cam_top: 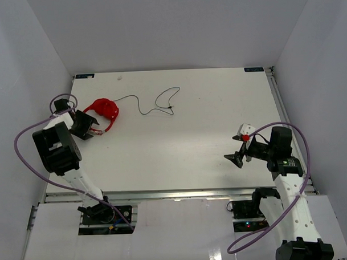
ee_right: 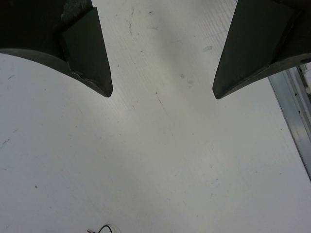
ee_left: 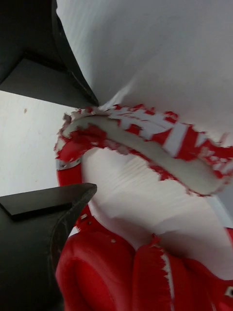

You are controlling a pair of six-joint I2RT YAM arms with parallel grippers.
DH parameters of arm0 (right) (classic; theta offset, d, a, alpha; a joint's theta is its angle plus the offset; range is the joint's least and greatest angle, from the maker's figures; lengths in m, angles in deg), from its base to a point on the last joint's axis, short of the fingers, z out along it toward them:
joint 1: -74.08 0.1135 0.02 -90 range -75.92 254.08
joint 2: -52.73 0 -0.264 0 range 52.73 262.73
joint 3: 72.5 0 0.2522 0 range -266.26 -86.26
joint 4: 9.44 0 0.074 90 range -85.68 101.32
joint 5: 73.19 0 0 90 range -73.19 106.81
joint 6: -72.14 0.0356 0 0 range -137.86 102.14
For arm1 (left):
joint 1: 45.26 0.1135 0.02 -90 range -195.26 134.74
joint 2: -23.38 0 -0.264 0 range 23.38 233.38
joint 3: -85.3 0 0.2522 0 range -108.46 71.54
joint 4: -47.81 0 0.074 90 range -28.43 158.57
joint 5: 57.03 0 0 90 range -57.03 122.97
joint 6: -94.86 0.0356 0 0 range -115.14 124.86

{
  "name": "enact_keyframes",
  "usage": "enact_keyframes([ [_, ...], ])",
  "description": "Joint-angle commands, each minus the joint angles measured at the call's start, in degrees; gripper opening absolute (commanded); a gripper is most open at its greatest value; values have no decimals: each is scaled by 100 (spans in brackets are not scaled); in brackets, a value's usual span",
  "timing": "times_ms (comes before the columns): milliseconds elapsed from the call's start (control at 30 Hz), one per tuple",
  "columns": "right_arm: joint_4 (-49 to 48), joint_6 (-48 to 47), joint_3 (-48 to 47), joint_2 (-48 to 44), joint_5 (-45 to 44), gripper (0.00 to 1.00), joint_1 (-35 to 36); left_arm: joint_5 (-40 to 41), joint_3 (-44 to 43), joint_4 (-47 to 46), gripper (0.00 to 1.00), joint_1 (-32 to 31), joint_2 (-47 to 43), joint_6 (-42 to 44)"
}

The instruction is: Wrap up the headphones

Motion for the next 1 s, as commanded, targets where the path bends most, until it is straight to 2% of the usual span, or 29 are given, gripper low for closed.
enact_keyframes([
  [0, 58, -105, -112, -40, 91, 90, 122, 858, -727, 538, 66, -56, 542, 200],
  [100, 55, -116, -112, -34, 42, 90, 153, 1467, -1077, 845, 60, -145, 834, 336],
  [200, 29, -116, -121, -43, -51, 90, 168, 2073, -1006, 903, 51, -360, 874, 595],
  [233, 29, -110, -121, -37, -52, 90, 168, 2242, -920, 848, 44, -404, 813, 664],
  [300, 37, -108, -112, -34, -52, 90, 168, 2392, -761, 727, 25, -471, 656, 799],
  [400, 45, -108, -104, -27, -28, 90, 168, 2083, -535, 400, 1, -661, 174, 1103],
  [467, 57, -105, -90, -23, -4, 90, 168, 1712, -469, 210, 0, -916, -282, 1307],
  [633, 117, -103, -74, 86, 275, 90, 183, -148, -127, -236, 0, -2030, -1567, 1782],
  [733, 372, -532, -261, 316, 629, 90, 267, -1083, 162, -295, 0, -2584, -2261, 1758],
  [833, 91, -611, -378, 499, 833, 90, 282, -1704, 453, -290, 0, -2904, -2693, 1660],
  [967, -1692, 568, -636, 859, 949, 90, 547, -2192, 990, -363, 0, -3283, -3293, 1374],
])
